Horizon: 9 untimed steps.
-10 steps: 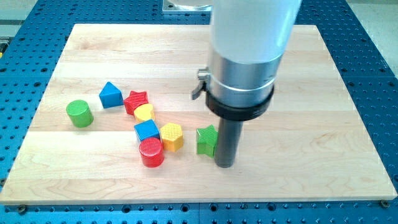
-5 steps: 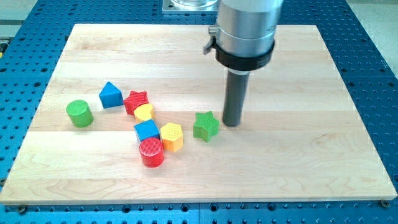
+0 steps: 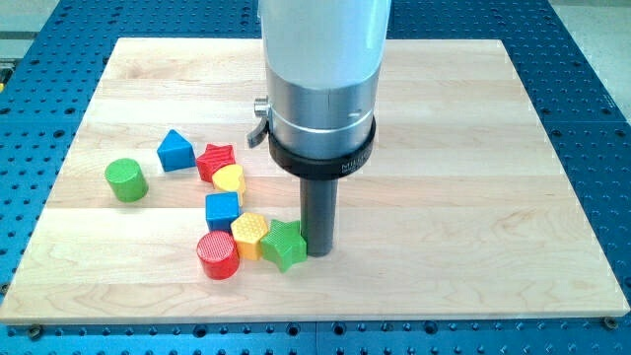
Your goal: Place the green star and the hexagon at the bottom of the green circle
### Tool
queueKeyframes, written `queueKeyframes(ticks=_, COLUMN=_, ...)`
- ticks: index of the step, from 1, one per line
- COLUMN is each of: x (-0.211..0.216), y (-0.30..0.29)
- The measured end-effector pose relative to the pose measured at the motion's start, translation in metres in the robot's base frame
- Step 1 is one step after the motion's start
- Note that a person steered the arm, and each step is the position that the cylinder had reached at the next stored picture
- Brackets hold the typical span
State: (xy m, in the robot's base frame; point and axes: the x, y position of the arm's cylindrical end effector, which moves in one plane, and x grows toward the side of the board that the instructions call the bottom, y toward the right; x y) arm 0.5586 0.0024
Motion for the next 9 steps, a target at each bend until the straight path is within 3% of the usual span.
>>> queueKeyframes(ticks=2, x=0.001, y=-0.036)
queueKeyframes(ticks=3, x=0.022, y=-0.013)
queueKeyframes(ticks=4, x=0.029, y=-0.031)
queueKeyframes(ticks=9, x=-0.025, y=-0.195)
